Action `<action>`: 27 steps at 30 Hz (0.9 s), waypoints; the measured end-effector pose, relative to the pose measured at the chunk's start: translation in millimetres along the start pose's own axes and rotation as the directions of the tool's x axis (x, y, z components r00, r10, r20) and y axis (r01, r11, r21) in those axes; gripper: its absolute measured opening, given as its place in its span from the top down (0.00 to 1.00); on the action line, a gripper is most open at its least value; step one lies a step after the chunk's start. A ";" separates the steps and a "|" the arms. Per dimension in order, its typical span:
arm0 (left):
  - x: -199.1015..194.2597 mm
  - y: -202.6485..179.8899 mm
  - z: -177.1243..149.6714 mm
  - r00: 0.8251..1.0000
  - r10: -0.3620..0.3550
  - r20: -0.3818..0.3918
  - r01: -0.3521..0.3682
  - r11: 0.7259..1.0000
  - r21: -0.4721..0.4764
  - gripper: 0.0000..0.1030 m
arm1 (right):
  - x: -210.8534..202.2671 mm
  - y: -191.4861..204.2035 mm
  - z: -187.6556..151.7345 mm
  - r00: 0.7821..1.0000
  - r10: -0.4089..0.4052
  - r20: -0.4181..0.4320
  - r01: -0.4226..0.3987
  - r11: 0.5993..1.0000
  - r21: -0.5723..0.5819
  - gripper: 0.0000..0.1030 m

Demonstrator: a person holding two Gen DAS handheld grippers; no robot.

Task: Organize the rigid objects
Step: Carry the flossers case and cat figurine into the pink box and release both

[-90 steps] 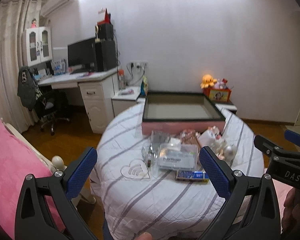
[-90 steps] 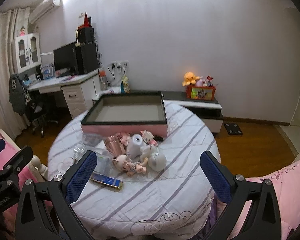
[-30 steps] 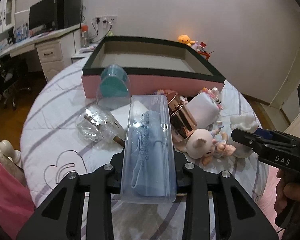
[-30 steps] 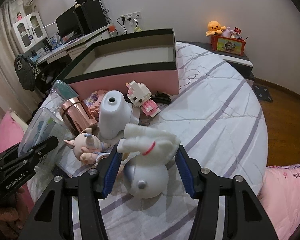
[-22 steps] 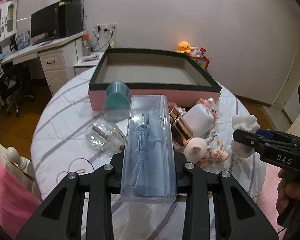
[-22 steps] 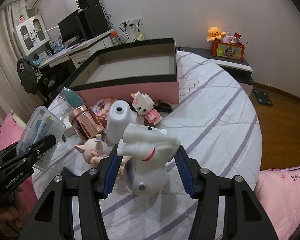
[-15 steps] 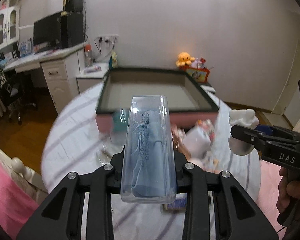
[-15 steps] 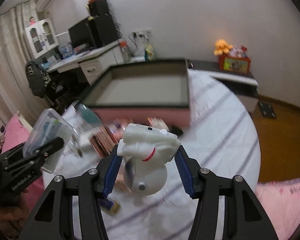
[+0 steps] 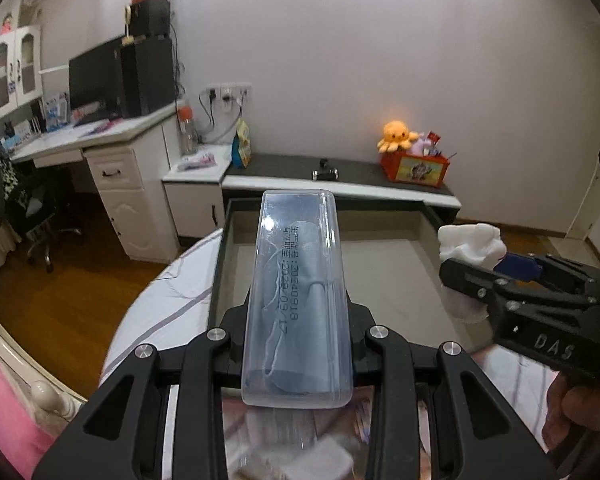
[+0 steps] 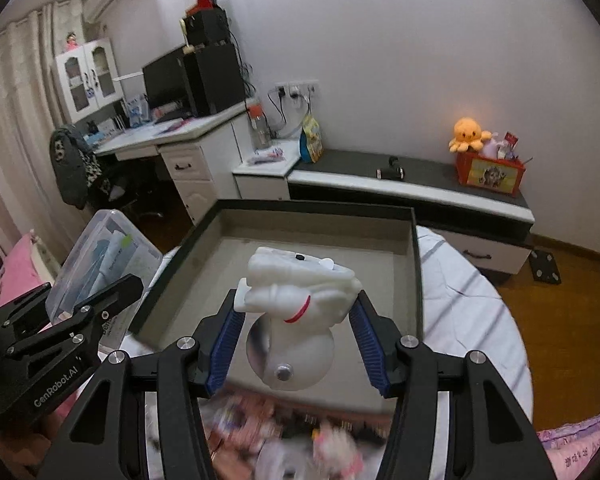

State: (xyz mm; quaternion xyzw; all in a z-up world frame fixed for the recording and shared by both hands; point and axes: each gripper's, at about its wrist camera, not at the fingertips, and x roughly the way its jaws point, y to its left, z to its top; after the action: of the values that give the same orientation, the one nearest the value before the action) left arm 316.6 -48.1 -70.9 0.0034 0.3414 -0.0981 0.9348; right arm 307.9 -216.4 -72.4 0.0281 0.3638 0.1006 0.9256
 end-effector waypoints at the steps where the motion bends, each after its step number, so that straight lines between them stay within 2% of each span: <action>1: 10.6 -1.0 0.9 1.000 -0.002 -0.018 0.002 1.000 0.001 0.69 | 8.5 -2.1 0.7 1.000 -0.005 -0.013 0.005 1.000 0.003 0.46; 7: 67.4 -1.5 5.9 0.993 -0.011 -0.118 0.011 1.000 0.001 0.69 | 64.2 -19.7 1.9 0.993 -0.030 -0.112 0.034 0.999 0.026 0.46; 10: 84.4 -2.4 6.4 0.987 -0.007 -0.162 0.008 1.000 0.008 0.65 | 76.4 -22.6 0.0 0.989 -0.042 -0.144 0.046 0.999 0.025 0.46; 12: 89.6 -2.4 7.4 0.984 0.010 -0.179 -0.008 1.000 0.015 0.46 | 81.6 -22.5 -1.4 0.985 -0.053 -0.162 0.058 0.998 0.025 0.45; 13: 88.9 -1.4 7.1 0.984 0.016 -0.176 -0.014 1.000 0.015 0.29 | 84.2 -23.0 -2.3 0.983 -0.060 -0.172 0.065 0.998 0.024 0.44; 14: 84.7 -1.3 6.4 0.987 0.024 -0.161 -0.022 1.000 0.017 0.19 | 86.4 -22.7 -2.6 0.981 -0.064 -0.185 0.069 0.997 0.023 0.37; 15: 77.8 -0.7 5.4 0.990 0.041 -0.135 -0.039 0.999 0.020 0.17 | 88.1 -24.2 -4.5 0.979 -0.059 -0.195 0.066 0.997 0.028 0.32; 16: 72.0 0.5 5.0 0.992 0.046 -0.118 -0.043 0.999 0.022 0.11 | 87.9 -26.3 -4.2 0.978 -0.065 -0.197 0.073 0.997 0.034 0.19; 17: 64.7 2.3 5.0 0.994 0.039 -0.100 -0.037 0.999 0.018 0.04 | 86.2 -29.1 -5.4 0.978 -0.068 -0.198 0.079 0.996 0.046 0.17; 21: 25.8 12.4 6.1 0.998 0.060 0.001 -0.060 0.998 0.001 0.00 | 76.6 -32.9 -2.6 0.980 -0.037 -0.194 0.054 0.995 0.082 0.17; 27: -44.2 29.2 -0.3 0.989 0.086 0.123 -0.078 0.995 -0.065 0.00 | 20.0 -30.7 2.8 0.999 -0.020 -0.047 0.026 0.990 0.142 0.16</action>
State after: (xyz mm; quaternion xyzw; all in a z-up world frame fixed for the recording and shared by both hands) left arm 288.8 -11.4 -44.7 -0.0168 0.2843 -0.0495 0.9573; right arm 329.2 -242.2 -87.5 0.0876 0.3915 0.0642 0.9138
